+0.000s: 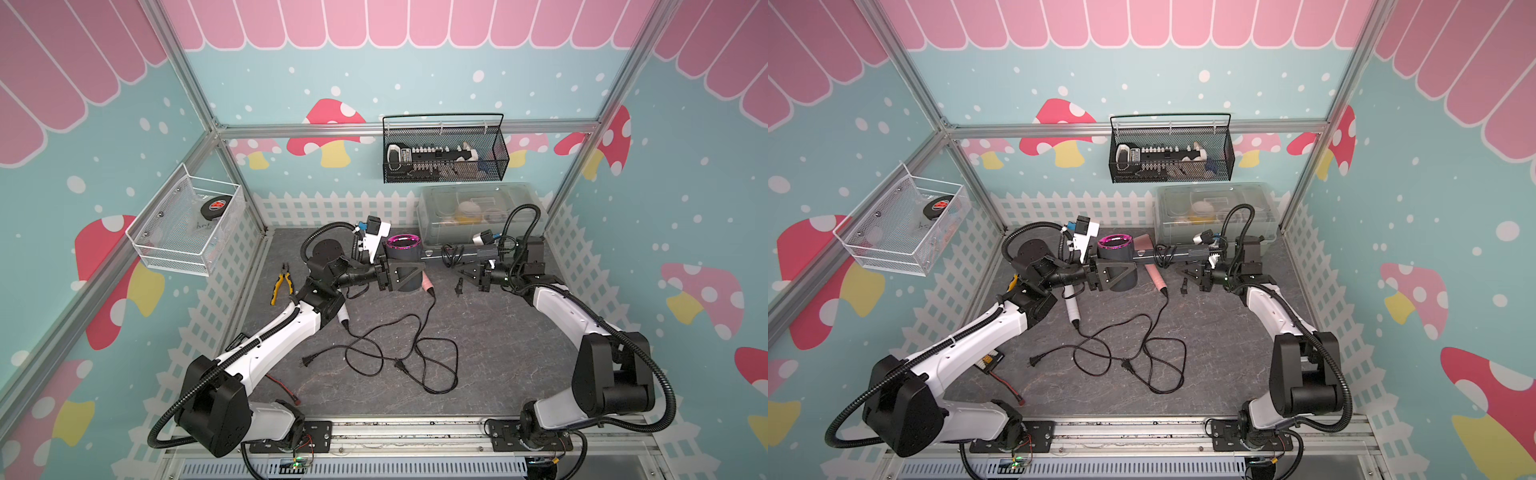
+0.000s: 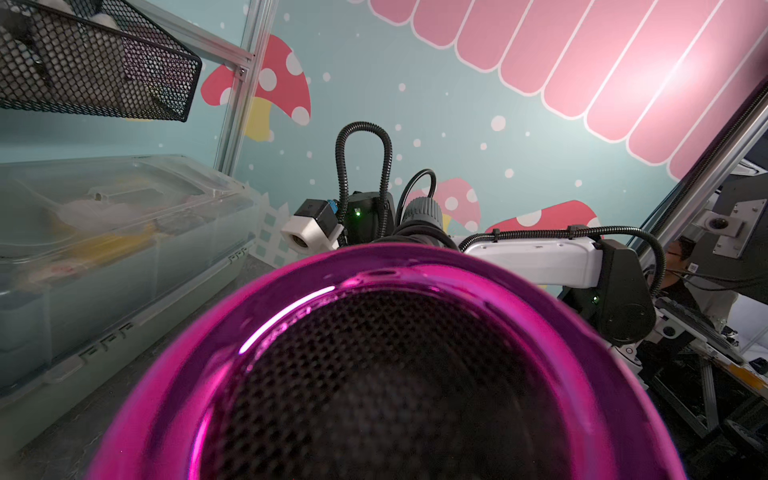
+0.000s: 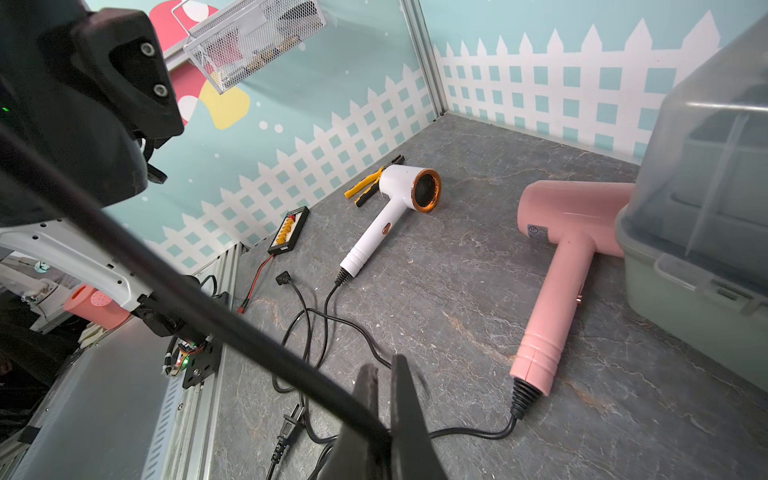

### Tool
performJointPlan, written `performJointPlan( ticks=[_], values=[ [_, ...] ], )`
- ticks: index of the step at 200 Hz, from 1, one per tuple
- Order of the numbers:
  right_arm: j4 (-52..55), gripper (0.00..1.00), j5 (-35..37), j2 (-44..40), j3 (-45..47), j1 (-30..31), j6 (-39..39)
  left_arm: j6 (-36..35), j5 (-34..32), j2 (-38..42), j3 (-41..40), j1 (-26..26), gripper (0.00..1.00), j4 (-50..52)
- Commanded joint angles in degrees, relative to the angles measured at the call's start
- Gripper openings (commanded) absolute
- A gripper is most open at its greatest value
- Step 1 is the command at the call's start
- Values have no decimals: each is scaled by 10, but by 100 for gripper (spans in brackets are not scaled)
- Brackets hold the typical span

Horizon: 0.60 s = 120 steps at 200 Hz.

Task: Wrap the cord around the hair dryer
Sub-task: Wrap the power cord around the hair dryer.

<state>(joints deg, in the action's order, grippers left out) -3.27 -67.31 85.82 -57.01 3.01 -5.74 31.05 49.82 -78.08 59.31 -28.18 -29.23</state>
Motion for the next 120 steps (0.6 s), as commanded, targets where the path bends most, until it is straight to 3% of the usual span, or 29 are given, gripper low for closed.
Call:
performJointPlan(
  ticks=[1,36,83,120],
  values=[
    [-69,10,4,-5,25,-5,-54,23,-15,8,11,4,0,-103],
    [-112,15,2,-9,51,-4,-80,23,-20,2,20,4,0,-101],
    [-142,10,22,-19,75,5,-99,21,-44,-2,22,5,0,-100],
    [-239,2,73,-49,144,19,-168,5,-116,6,8,5,0,-74]
  ],
)
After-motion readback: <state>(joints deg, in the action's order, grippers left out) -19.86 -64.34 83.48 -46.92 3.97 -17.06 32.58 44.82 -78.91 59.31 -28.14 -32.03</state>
